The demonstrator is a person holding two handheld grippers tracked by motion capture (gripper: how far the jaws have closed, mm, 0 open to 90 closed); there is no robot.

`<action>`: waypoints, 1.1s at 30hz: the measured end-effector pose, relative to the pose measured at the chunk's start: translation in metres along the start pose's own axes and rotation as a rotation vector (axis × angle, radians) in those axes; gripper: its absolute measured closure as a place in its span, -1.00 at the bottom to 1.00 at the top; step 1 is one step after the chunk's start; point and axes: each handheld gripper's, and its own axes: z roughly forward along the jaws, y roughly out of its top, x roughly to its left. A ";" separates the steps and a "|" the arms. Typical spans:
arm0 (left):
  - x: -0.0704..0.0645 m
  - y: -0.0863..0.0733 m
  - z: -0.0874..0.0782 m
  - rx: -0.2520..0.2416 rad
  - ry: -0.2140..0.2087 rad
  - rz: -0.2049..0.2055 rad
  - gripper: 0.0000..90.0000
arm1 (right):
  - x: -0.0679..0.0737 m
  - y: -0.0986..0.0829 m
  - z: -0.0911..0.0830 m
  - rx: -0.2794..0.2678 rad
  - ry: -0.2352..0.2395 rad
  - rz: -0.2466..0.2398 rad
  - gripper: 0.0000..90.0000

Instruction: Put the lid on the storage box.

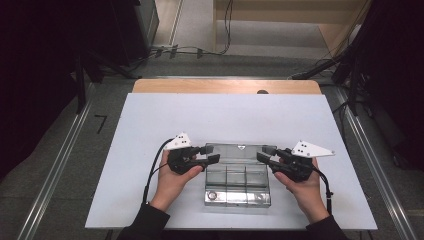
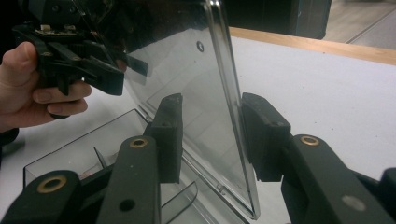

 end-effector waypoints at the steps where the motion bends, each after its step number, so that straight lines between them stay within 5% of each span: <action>1: 0.000 0.000 -0.001 -0.002 0.005 -0.001 0.05 | 0.000 0.000 0.000 -0.002 0.001 0.003 0.29; 9: -0.001 -0.008 -0.013 -0.001 0.022 -0.015 0.04 | 0.001 -0.002 -0.001 -0.001 0.005 0.006 0.29; 20: -0.006 -0.025 -0.033 -0.017 0.076 -0.045 0.42 | 0.004 -0.003 -0.002 -0.002 0.001 -0.001 0.26; 33: -0.011 -0.027 -0.027 -0.006 0.008 -0.051 0.82 | 0.008 -0.006 -0.004 0.007 0.004 -0.010 0.22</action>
